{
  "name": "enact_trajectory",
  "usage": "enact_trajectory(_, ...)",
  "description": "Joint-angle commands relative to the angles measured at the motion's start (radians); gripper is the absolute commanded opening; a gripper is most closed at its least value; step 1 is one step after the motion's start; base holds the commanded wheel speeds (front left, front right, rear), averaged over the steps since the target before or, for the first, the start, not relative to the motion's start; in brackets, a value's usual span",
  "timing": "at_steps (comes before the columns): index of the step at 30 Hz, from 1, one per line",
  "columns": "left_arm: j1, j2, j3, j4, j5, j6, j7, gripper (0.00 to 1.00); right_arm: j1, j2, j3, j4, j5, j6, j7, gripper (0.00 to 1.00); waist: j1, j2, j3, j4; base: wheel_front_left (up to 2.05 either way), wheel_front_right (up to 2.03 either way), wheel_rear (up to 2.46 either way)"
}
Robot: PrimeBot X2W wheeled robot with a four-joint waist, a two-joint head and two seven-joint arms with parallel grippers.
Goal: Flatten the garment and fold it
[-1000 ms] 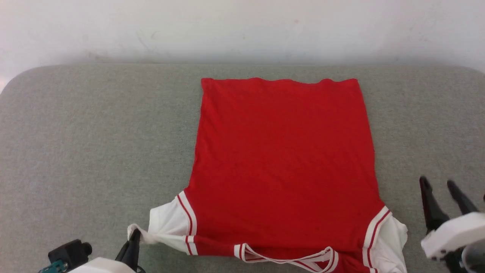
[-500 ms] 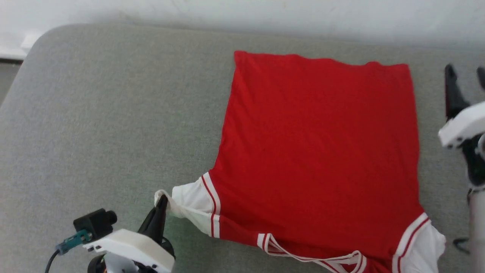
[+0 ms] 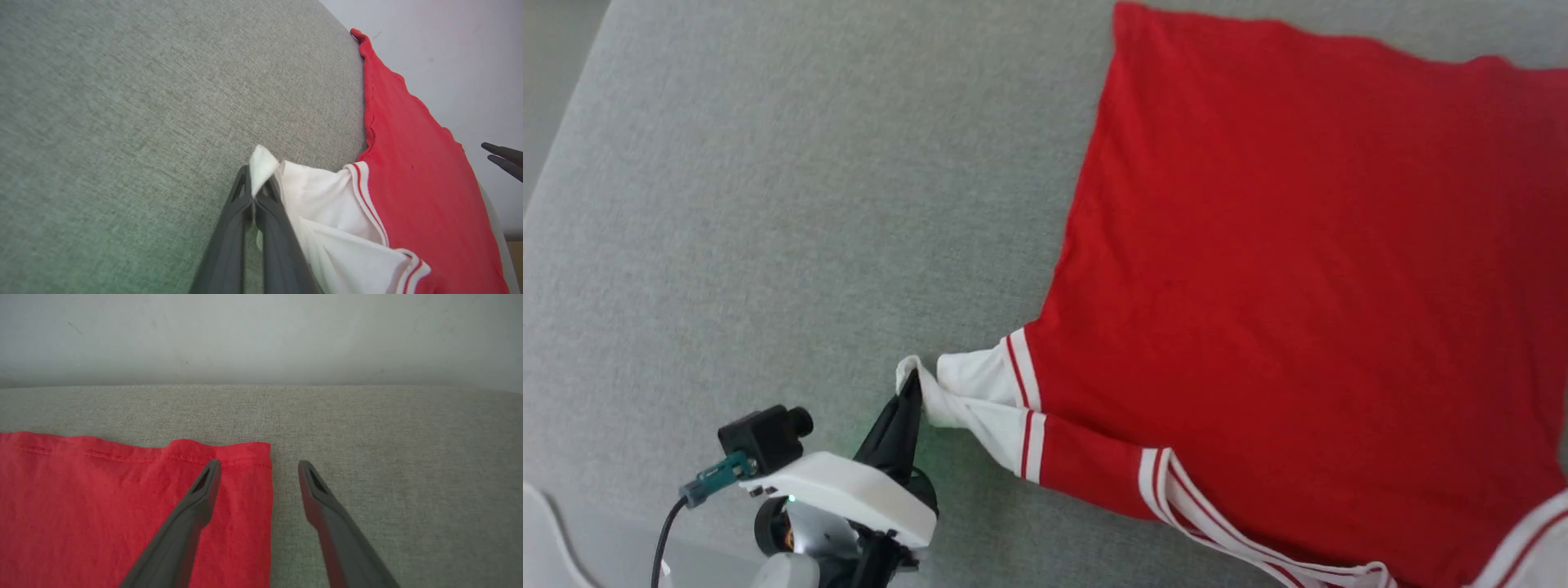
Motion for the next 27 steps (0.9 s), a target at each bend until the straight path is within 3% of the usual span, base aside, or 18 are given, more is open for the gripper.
enact_trajectory(1, -0.016, -0.004, -0.001, 0.002, -0.003, -0.010, -0.006, 0.00, -0.015, -0.003, -0.005, 0.005, -0.010, -0.001, 0.014, 1.00, -0.0003, -0.0001, 0.064, 0.060, 0.00, 0.00, 0.00)
enact_trajectory(9, -0.026, -0.011, -0.016, 0.022, -0.004, -0.016, -0.016, 0.00, -0.063, -0.001, -0.071, 0.010, -0.113, -0.001, 0.226, 1.00, -0.0003, -0.0001, 0.087, 0.076, 0.00, 0.00, 0.00)
enact_trajectory(10, -0.027, -0.011, -0.017, 0.025, -0.005, -0.016, -0.016, 0.00, -0.063, 0.002, -0.081, 0.006, -0.124, -0.001, 0.249, 0.67, -0.0003, -0.0001, 0.087, 0.077, 0.00, 0.00, 0.00)
enact_trajectory(11, -0.028, -0.011, -0.017, 0.027, -0.006, -0.016, -0.018, 0.00, -0.061, 0.006, -0.090, -0.001, -0.134, -0.001, 0.267, 0.42, -0.0003, -0.0001, 0.086, 0.077, 0.00, 0.00, 0.00)
enact_trajectory(13, -0.028, -0.011, -0.018, 0.033, -0.006, -0.016, -0.019, 0.00, -0.052, 0.016, -0.110, -0.021, -0.148, -0.001, 0.283, 0.00, -0.0003, -0.0001, 0.080, 0.076, 0.00, 0.00, 0.00)
enact_trajectory(17, -0.019, -0.009, -0.018, 0.044, -0.008, -0.014, -0.021, 0.00, 0.001, 0.037, -0.127, -0.080, -0.140, -0.001, 0.193, 0.00, -0.0003, -0.0001, 0.050, 0.067, 0.00, 0.00, 0.00)
enact_trajectory(24, 0.026, 0.017, 0.000, 0.043, -0.008, 0.003, -0.020, 0.00, 0.211, 0.095, -0.077, -0.217, -0.017, -0.001, -0.298, 0.00, -0.0003, -0.0001, -0.064, 0.017, 0.00, 0.00, 0.00)
enact_trajectory(27, 0.056, 0.036, 0.010, 0.027, -0.008, 0.016, -0.008, 0.00, 0.332, 0.135, -0.077, -0.263, 0.016, -0.001, -0.429, 0.00, -0.0003, -0.0001, -0.127, -0.018, 0.00, 0.00, 0.00)
